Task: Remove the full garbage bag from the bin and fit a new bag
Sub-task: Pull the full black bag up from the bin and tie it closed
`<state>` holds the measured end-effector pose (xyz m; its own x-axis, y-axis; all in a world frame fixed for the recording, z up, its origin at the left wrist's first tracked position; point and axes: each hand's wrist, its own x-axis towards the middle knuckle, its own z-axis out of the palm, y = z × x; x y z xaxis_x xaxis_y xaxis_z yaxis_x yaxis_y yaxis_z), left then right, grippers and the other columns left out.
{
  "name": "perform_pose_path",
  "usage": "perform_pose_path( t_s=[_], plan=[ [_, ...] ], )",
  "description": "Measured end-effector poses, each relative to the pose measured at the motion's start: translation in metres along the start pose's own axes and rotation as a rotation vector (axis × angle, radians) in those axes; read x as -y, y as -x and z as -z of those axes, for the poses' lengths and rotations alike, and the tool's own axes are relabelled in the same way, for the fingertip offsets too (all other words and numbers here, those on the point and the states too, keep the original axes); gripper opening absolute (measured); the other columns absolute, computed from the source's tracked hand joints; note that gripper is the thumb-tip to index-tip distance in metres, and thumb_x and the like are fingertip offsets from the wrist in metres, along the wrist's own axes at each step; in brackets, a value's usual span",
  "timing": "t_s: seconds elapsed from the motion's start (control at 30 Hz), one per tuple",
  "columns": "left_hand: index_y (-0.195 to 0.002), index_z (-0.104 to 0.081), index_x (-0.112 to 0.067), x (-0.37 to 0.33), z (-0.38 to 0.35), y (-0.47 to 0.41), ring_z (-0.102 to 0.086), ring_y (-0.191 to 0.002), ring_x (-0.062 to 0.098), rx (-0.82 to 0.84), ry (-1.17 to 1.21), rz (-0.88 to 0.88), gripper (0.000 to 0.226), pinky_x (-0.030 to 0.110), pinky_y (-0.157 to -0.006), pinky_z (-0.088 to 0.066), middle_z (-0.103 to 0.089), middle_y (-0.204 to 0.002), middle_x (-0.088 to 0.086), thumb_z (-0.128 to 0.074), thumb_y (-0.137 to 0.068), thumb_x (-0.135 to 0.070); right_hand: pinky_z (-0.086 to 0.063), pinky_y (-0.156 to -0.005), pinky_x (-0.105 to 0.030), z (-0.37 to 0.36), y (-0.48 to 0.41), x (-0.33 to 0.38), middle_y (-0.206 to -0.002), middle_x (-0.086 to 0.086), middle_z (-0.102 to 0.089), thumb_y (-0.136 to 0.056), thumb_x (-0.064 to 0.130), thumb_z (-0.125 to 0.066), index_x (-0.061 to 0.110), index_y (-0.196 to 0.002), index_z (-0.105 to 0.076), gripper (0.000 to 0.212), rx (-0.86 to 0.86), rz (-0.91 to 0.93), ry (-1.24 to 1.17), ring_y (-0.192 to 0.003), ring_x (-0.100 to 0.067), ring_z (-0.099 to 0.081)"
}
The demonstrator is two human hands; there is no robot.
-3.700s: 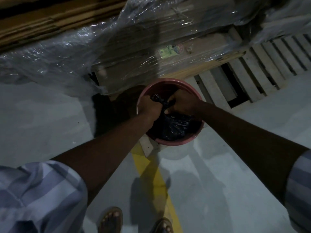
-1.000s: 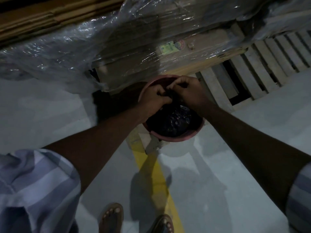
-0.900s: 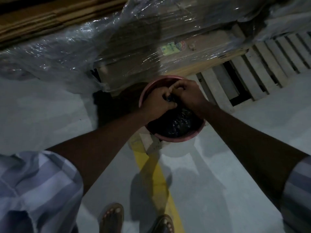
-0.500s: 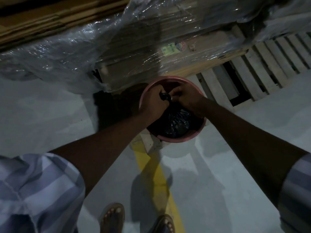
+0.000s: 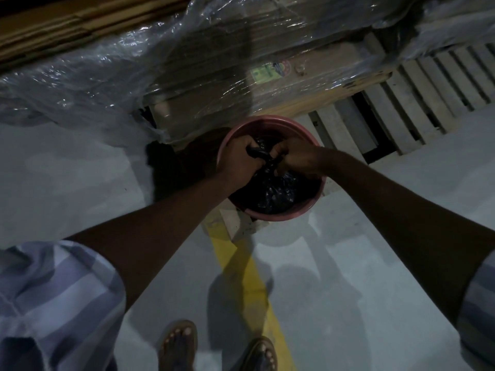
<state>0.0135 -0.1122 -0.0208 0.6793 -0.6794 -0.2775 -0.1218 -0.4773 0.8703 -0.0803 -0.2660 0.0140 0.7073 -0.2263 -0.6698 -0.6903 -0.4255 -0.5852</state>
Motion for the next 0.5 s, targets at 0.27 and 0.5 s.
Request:
perform_pose_path(
  t_s=[0.27, 0.5],
  plan=[
    [-0.08, -0.057, -0.014, -0.003, -0.003, -0.003, -0.052, -0.073, 0.015, -0.029, 0.061, -0.029, 0.029, 0.032, -0.066, -0.04, -0.057, -0.074, -0.003, -0.076, -0.075, 0.007, -0.056, -0.09, -0.029, -0.001, 0.011, 0.003, -0.114, -0.016, -0.075, -0.085, 0.001, -0.078, 0.01, -0.093, -0.074, 0.013, -0.209, 0.118, -0.256, -0.105, -0.025, -0.07],
    [-0.075, -0.065, -0.026, -0.005, -0.001, -0.005, -0.062, -0.07, 0.018, -0.011, 0.343, 0.188, 0.023, 0.033, -0.07, -0.053, -0.065, -0.072, -0.001, -0.08, -0.07, -0.009, -0.05, -0.081, -0.031, 0.005, 0.016, -0.01, -0.099, -0.002, -0.072, -0.095, 0.011, -0.062, 0.019, -0.094, -0.069, 0.011, -0.011, 0.053, -0.496, -0.098, -0.018, -0.066]
  ],
)
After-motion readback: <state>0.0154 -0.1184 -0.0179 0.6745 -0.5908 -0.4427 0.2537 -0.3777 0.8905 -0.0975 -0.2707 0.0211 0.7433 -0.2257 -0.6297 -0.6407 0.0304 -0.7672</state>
